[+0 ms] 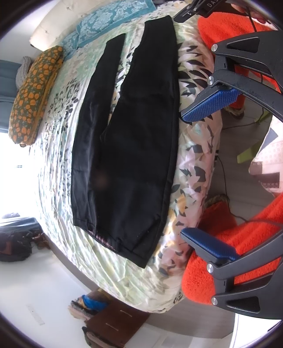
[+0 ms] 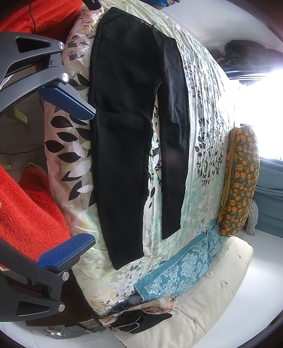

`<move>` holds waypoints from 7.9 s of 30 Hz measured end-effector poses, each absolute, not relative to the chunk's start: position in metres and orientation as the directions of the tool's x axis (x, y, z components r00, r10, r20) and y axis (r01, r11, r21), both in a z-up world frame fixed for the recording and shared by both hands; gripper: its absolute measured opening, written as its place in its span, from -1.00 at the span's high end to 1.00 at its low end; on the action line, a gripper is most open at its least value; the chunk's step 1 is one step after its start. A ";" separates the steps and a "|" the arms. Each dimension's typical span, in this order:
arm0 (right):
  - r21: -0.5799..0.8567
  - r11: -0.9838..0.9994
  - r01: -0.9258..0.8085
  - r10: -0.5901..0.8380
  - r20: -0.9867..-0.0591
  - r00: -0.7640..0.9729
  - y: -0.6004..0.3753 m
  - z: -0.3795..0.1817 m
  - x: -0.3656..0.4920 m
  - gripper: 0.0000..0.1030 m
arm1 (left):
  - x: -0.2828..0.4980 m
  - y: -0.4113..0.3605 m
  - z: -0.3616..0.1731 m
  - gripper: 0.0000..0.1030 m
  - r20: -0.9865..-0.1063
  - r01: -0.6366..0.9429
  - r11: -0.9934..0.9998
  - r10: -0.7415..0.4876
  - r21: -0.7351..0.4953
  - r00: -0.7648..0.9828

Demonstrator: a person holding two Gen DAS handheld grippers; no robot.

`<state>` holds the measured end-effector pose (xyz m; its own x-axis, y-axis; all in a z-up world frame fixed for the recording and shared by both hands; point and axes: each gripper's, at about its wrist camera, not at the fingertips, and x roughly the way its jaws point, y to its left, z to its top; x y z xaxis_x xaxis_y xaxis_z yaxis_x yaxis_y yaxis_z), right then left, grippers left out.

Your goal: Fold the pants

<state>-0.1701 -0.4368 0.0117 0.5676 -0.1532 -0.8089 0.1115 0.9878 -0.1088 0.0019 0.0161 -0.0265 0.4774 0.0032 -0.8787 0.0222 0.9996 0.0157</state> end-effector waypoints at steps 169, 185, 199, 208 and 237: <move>0.290 0.892 -0.347 0.450 -0.497 0.742 -0.700 0.054 -0.150 0.83 | 0.427 -0.040 -0.191 0.91 -0.864 -0.148 0.851 -0.499 -0.504 0.072; 0.365 0.926 0.100 0.246 -0.780 0.575 -0.773 -0.022 -0.007 -0.99 | 0.278 0.032 -0.098 0.94 -0.762 -0.017 0.839 -0.485 -0.544 0.430; 0.534 0.800 0.275 0.466 -0.841 0.275 -0.713 -0.168 -0.037 0.37 | 0.262 0.042 -0.108 0.93 -0.727 -0.009 0.808 -0.526 -0.590 0.441; 0.205 0.977 -0.062 0.210 -0.858 0.470 -0.682 -0.038 -0.019 0.90 | 0.152 0.071 -0.053 0.94 -0.619 0.015 0.817 -0.448 -0.577 0.645; 0.184 0.970 0.160 0.140 -0.957 0.253 -0.800 -0.148 0.025 0.59 | 0.106 -0.021 -0.169 0.66 -0.823 -0.097 0.877 -0.397 -0.471 0.405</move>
<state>0.0254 -0.8001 -0.1478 0.2529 0.1398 -0.9573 0.1600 0.9698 0.1839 0.1061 -0.0215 -0.1691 0.4055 -0.3975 -0.8232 -0.0967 0.8768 -0.4710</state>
